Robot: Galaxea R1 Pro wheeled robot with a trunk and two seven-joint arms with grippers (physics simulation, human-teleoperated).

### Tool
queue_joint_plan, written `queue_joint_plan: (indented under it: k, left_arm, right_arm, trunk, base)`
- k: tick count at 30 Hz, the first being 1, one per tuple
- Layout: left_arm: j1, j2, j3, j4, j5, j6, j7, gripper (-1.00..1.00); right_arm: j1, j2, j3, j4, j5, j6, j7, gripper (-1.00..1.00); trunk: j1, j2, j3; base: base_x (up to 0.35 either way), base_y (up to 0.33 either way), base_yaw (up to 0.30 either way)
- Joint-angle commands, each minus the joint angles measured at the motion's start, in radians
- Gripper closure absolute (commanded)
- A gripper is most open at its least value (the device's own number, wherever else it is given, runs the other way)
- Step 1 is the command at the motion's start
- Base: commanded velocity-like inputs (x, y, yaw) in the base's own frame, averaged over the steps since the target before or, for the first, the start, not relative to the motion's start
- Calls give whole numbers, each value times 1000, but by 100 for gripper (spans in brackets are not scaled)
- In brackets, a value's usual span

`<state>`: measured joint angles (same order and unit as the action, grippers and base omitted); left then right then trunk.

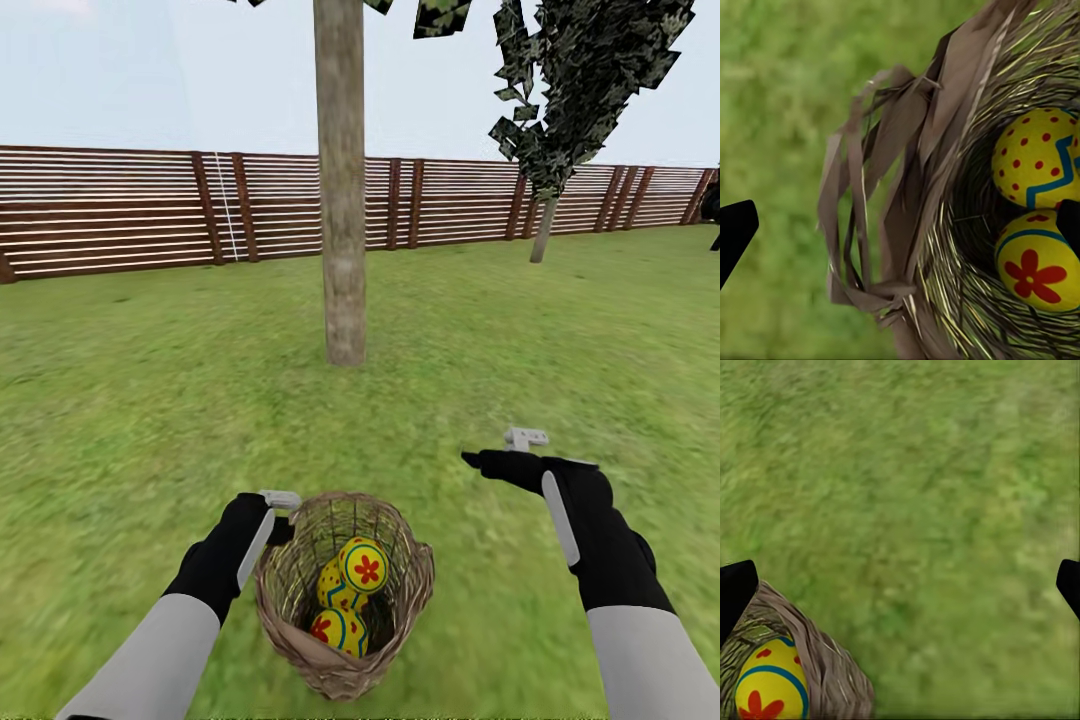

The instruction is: Take the three Easter eggs out of the wicker basket on the lawn in the garden, then place them on the lawn next to a single tree (choose any tree) so that all three eggs are next to the same tree and none are left in the basket.

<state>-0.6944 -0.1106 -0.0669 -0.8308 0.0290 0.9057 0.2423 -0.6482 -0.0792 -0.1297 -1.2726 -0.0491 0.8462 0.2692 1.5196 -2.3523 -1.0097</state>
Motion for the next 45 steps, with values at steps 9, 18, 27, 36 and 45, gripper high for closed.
queue_joint_plan:
  k: [9, 18, 27, 36, 45]
  left_arm:
    - [0, 0, -2, -1, 3, 4, 5, -100]
    - [0, 1, -2, -1, 3, 4, 5, -100]
    - [0, 2, -1, -1, 3, 4, 5, -100]
    - [0, 2, -1, -1, 3, 4, 5, -100]
    - [0, 2, -1, -2, 3, 7, 6, 100]
  right_arm:
    - [-1, 2, -2, -4, -4, 22, 1, -100]
    - [-1, 4, -1, -4, -3, 21, 1, -100]
    - [-1, 4, -1, -4, -2, 21, 0, -100]
    - [-1, 4, -1, -3, 2, 21, -1, -100]
    - [-1, 4, -1, -2, 3, 20, -1, -100]
  trunk:
    - [34, -64, -29]
    - [69, -127, -57]
    - [83, -149, -90]
    - [87, -151, -125]
    - [89, -152, -144]
  base:
    - [0, 0, 0]
    - [0, 0, 0]
    - [0, 0, 0]
    - [0, 0, 0]
    - [0, 0, 0]
